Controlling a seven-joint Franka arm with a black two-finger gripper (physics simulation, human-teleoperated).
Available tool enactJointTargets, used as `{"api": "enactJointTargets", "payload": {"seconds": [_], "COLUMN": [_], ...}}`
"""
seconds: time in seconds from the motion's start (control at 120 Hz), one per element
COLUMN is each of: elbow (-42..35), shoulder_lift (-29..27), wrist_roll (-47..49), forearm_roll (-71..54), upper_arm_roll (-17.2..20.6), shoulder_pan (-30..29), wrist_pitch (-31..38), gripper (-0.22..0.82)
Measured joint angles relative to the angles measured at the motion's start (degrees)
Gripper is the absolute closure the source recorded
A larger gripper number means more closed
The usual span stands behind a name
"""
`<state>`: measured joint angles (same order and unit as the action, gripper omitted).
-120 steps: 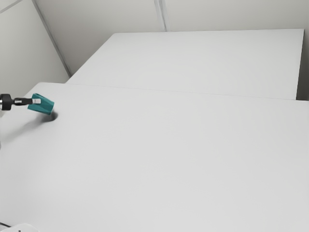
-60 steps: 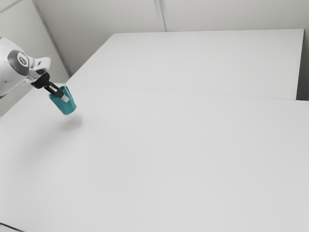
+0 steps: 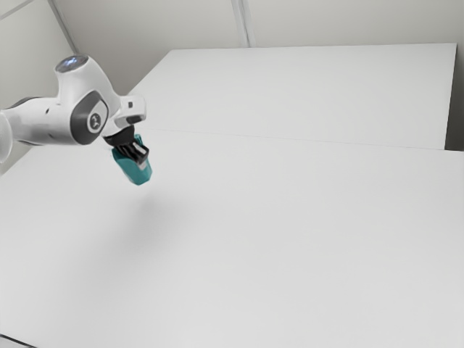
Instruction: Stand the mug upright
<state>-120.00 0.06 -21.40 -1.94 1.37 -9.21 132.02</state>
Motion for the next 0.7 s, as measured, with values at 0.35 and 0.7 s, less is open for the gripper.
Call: {"api": "enactJointTargets", "payload": {"seconds": [0.35,0.7], "elbow": [-6.8,-8.6], "shoulder_lift": [-4.0,-1.5], "wrist_roll": [21.7,37.6], "forearm_roll": [-1.8,-2.1], "upper_arm_roll": [4.8,8.7], "shoulder_pan": [0.9,0.2], "wrist_pitch": [2.2,3.8], "gripper": [0.78,0.78]}}
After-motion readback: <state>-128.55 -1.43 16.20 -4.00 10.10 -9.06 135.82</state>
